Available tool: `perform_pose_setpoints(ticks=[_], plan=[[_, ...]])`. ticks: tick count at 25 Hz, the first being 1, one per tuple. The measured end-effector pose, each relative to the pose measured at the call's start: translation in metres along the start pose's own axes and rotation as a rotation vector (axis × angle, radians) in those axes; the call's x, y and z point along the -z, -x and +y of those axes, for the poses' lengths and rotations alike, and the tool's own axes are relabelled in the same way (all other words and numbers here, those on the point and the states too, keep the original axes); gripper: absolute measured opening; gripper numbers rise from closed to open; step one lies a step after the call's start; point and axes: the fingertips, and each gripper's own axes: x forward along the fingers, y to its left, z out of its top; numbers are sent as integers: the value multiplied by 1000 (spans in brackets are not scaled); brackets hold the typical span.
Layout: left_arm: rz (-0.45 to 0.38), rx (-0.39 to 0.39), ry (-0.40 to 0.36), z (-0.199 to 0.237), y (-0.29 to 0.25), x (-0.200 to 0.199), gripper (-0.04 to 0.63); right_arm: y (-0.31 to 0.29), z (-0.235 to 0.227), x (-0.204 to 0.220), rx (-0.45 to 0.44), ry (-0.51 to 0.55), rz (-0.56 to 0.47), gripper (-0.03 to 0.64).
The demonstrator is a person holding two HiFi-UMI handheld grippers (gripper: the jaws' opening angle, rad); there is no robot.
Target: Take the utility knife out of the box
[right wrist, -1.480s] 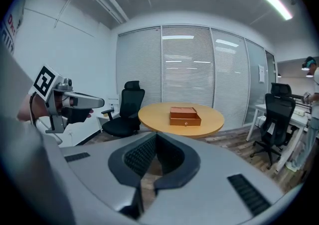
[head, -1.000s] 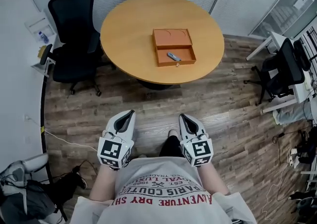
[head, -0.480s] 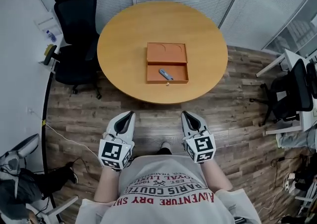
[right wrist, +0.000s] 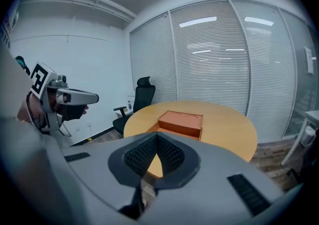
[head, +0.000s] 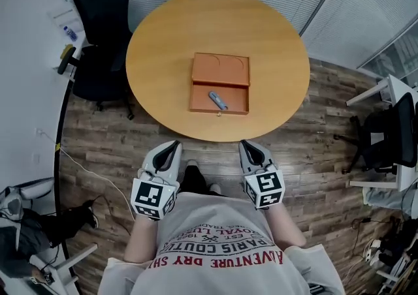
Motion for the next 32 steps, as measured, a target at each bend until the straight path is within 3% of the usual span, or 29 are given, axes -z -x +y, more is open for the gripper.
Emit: perform_pose_setpoints(ticks=[4, 13, 19, 26, 30, 32], plan=[[-9, 10, 7, 23, -26, -8, 11, -34, -7, -10, -2, 9, 20, 8], [-17, 123, -6, 86, -109, -32, 11, -125, -29, -41, 27, 11, 85, 9], [3, 161, -8, 125, -148, -30, 11, -172, -41, -37, 49, -9, 152, 9], [35, 168, 5, 146, -168, -22, 11, -213, -39, -4, -17, -25, 333, 9], [38, 156, 5, 140, -172, -26, 11, -224, -35, 13, -78, 22, 438, 13], [44, 139, 18, 140, -171, -24, 11, -232, -32, 22, -108, 54, 488, 86]])
